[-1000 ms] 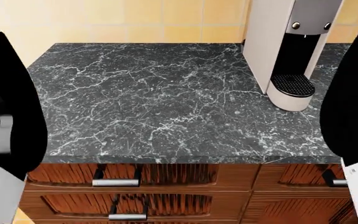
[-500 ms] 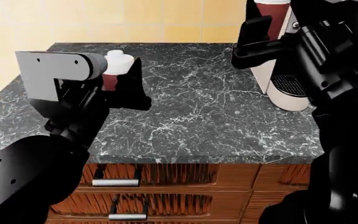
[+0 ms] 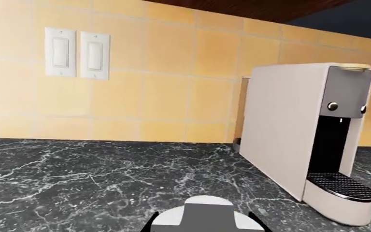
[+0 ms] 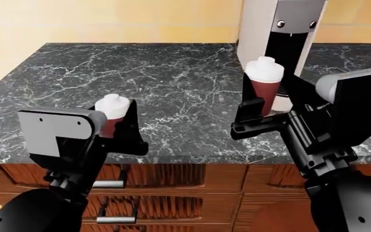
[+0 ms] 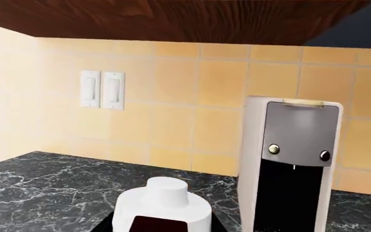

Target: Pick and place the shaker into the drawer. Then close the cabinet.

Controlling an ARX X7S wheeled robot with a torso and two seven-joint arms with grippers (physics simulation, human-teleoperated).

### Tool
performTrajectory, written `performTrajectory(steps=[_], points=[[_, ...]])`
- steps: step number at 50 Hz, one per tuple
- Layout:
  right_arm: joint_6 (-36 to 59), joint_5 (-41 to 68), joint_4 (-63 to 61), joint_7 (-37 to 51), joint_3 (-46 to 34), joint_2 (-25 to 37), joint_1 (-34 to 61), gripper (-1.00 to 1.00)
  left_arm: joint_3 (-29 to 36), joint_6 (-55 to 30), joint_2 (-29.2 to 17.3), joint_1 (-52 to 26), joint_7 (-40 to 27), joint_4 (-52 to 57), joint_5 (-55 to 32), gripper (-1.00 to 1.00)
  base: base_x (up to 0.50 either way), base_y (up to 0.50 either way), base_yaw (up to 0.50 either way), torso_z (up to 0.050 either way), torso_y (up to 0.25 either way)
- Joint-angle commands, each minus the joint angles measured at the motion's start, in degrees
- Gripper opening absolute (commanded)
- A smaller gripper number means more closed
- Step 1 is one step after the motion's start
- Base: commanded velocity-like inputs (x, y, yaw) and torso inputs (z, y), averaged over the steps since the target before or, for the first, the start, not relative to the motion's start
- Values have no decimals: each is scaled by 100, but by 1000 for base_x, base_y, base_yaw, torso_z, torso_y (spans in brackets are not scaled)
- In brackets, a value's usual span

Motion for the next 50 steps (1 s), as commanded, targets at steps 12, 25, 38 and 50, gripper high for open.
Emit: performTrajectory(steps=[12, 25, 38, 50], points=[[12, 309, -118, 247, 129, 5, -198, -100, -60, 267, 0, 33, -113, 290, -176, -100, -148, -500, 0, 0, 0], [18, 480, -119, 352, 242, 5, -185, -100, -79, 247, 11, 92, -198, 355, -337, -100, -149, -500, 0, 0, 1], [-14, 700, -119, 496, 384, 6, -208, -100, 23, 339, 6, 181, -190, 322, -295, -100, -148, -500, 0, 0, 0], [81, 714, -119, 459, 451, 6, -83, -100, 79, 454, -27, 257, -157, 256, -229, -100, -150, -500, 0, 0, 0]])
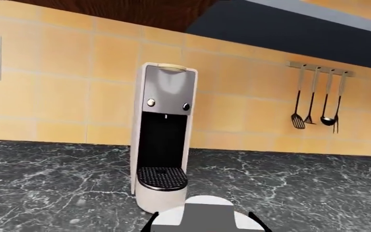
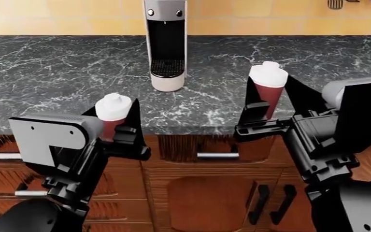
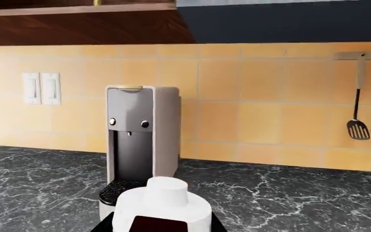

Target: Pick and place the shaker into the drawer. Then close the cabinet.

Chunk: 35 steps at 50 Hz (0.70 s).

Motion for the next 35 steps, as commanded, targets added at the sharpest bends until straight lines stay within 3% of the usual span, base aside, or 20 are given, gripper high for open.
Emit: performTrajectory(steps=[1, 11, 35], points=[[75, -62, -10, -69, 22, 5, 123, -100, 22, 111, -22, 47, -58, -34, -72, -100, -152, -500, 0, 0, 0], [197, -441, -10, -344, -79, 2, 247, -100, 0, 81, 4, -3, -108, -60, -245, -100, -147, -500, 0, 0, 0], [213, -223, -10, -170, -28, 3, 225, -100, 85, 215, -24, 72, -128, -88, -226, -100, -149, -500, 0, 0, 0]])
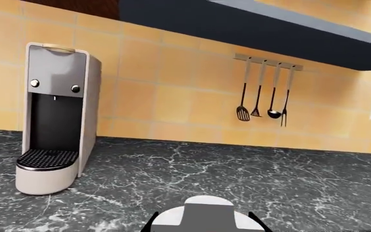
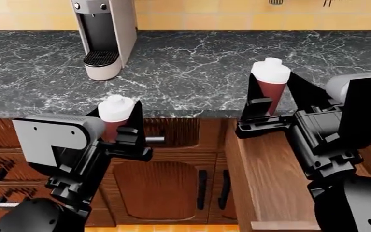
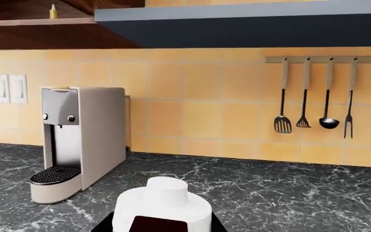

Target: Pick and place the shaker into the drawer. Then close the cabinet.

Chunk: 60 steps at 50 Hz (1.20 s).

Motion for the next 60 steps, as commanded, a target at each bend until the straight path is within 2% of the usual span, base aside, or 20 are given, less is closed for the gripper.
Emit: performTrajectory(steps=[1, 22, 23, 24, 26, 27, 28, 30, 45, 51, 60], points=[[-14, 5, -9, 5, 7, 4, -2, -100, 12, 87, -4, 49, -89, 2, -109, -100, -152, -500, 0, 0, 0], [-124, 815, -9, 551, 287, 60, -163, -100, 81, 186, -50, 166, -107, -1, -100, -100, -77, -500, 0, 0, 0], [-123, 1115, -9, 754, 363, 119, -168, -100, 83, 188, -52, 165, -109, -1, -102, -100, -1, -500, 0, 0, 0], [-116, 1857, -9, 1254, 556, 267, -176, -100, 83, 183, -55, 159, -116, 3, -112, -100, -1, -500, 0, 0, 0], [-49, 3576, -8, 2742, 1134, 682, -156, -100, 81, 181, -60, 154, -126, 9, -128, -100, -1, -500, 0, 0, 0], [-3, 4435, -6, 3196, 1314, 790, -129, -100, 79, 177, -64, 150, -132, 15, -139, -100, -1, -500, 0, 0, 0], [30, 5083, -3, 3445, 1414, 843, -106, -100, 79, 177, -67, 148, -135, 19, -146, -100, -1, -500, 0, 0, 0], [48, 5409, 13, 3675, 1495, 891, -82, -100, 74, 180, -71, 149, -143, 23, -159, -100, -1, -500, 0, 0, 0], [-265, 5877, 157, 4112, 1334, 1134, -204, -100, 137, 276, -98, 205, -127, -8, -119, -100, 163, -462, 0, 1, 0], [-347, 5960, 197, 4180, 1245, 1199, -277, -100, 142, 284, -116, 210, -136, -9, -145, -100, 496, -121, 0, 0, 2], [-230, 6158, 230, 4357, 1147, 1321, -188, -100, 209, 156, -195, 107, -158, 21, -262, -100, 0, 0, 0, 0, 2]])
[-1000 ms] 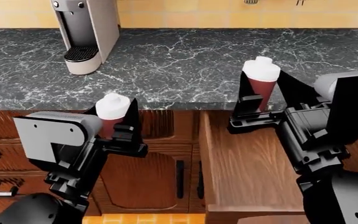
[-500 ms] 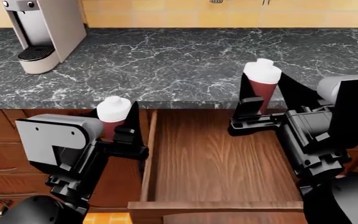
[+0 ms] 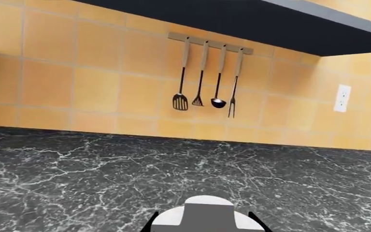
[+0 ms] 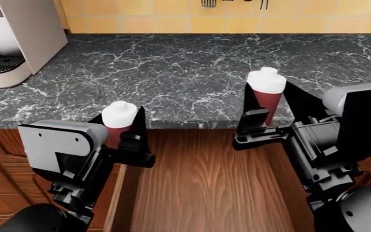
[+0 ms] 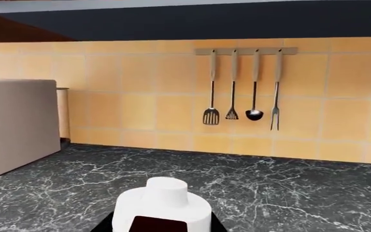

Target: Pick and place the shaker into the drawer. Then close the cabinet.

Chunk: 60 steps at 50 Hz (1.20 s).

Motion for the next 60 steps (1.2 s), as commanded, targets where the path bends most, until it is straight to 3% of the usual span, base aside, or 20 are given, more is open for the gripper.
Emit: performTrajectory(steps=[1, 8, 15, 20, 36, 48, 60], points=[[63, 357, 25, 305, -113, 201, 63, -100, 73, -117, -105, -115, -80, 43, -225, -100, 0, 0, 0, 0, 0], [496, 1097, 13, 885, 149, 330, 355, -100, 616, -963, -322, -1141, -11, -158, -513, -100, 0, 0, 0, 0, 1], [106, 4612, 786, 4161, -269, 1227, 1352, -100, 1350, -1338, -228, -1945, 325, -638, -380, -100, 0, 0, 0, 0, 0], [-410, 5506, 947, 5129, -776, 1671, 1890, -100, 2179, -1385, -245, -2340, 754, -1071, 65, -100, 0, 0, 0, 0, 0], [-709, 5752, 907, 5383, -867, 2021, 2000, -100, 4336, -1261, -495, -2880, 1856, -1964, 1181, -100, 0, 0, 0, 0, 1], [-846, 5748, 772, 5348, -762, 2100, 1839, -100, 5074, -799, -594, -2491, 2021, -2486, 1677, -100, 0, 0, 0, 0, 0], [-902, 5681, 644, 5305, -738, 2109, 1608, -100, 5258, -530, -485, -2451, 2023, -2969, 1932, -100, 0, 0, 0, 1, 1]])
